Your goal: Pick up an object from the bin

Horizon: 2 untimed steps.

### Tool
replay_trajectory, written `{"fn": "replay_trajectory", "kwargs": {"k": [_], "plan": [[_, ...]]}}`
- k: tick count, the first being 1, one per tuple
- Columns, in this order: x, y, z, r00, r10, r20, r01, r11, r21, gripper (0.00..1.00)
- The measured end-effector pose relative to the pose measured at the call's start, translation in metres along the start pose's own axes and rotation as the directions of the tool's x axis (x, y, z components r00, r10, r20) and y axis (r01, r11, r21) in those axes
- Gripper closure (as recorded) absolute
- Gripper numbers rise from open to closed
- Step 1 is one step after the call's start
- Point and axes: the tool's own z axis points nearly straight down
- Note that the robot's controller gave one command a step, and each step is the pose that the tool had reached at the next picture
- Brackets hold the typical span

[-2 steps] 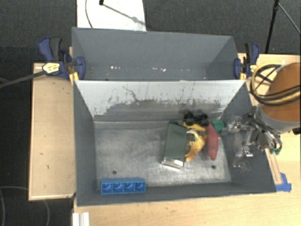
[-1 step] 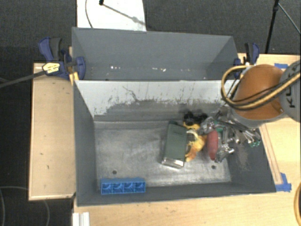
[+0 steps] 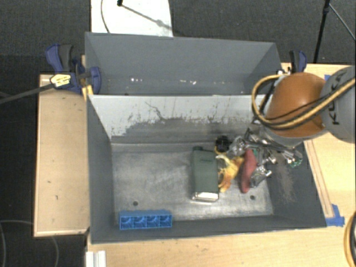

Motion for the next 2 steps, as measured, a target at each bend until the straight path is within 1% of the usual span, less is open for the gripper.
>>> {"fn": "replay_trajectory", "kwargs": {"k": [1,2], "plan": [[-0.003,-0.002,-0.008,0.988,-0.151,-0.001,0.151,0.988,-0.008,0.0],[-0.019,0.045,0.016,0.963,-0.27,-0.006,0.27,0.963,-0.004,0.0]]}}
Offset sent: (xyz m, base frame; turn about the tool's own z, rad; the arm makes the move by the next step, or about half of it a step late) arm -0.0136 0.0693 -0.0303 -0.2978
